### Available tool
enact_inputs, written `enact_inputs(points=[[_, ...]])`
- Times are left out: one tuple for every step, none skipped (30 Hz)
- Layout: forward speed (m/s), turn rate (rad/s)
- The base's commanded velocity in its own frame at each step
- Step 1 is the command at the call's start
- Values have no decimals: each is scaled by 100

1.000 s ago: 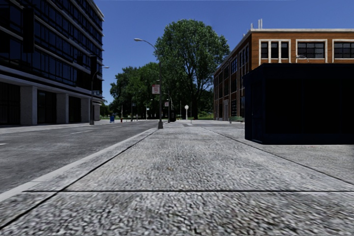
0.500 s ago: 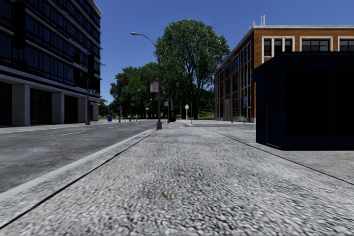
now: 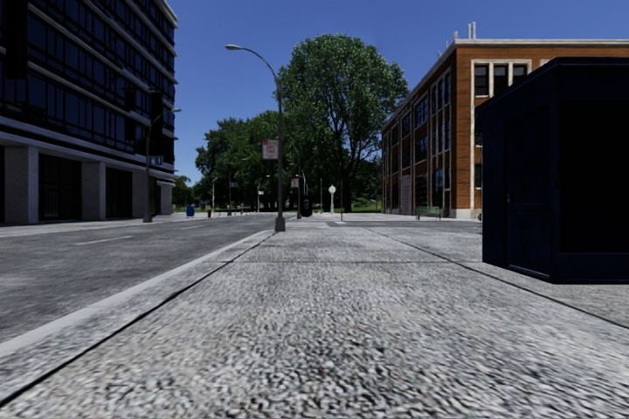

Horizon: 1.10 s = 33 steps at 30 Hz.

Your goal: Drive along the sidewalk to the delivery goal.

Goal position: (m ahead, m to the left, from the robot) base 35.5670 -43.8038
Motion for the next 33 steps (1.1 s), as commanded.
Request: enact_inputs(points=[[200, 0], [200, 0], [200, 0], [200, 0], [200, 0], [200, 0], [200, 0], [200, 0], [200, 0], [200, 0], [200, 0], [200, 0], [200, 0], [200, 0], [200, 0], [200, 0], [200, 0], [200, 0], [200, 0], [200, 0], [200, 0], [200, 0], [200, 0], [200, -5], [200, -6], [200, -6], [200, -8], [200, -8], [200, -18], [200, -24], [200, -26], [200, -26], [200, -27]])
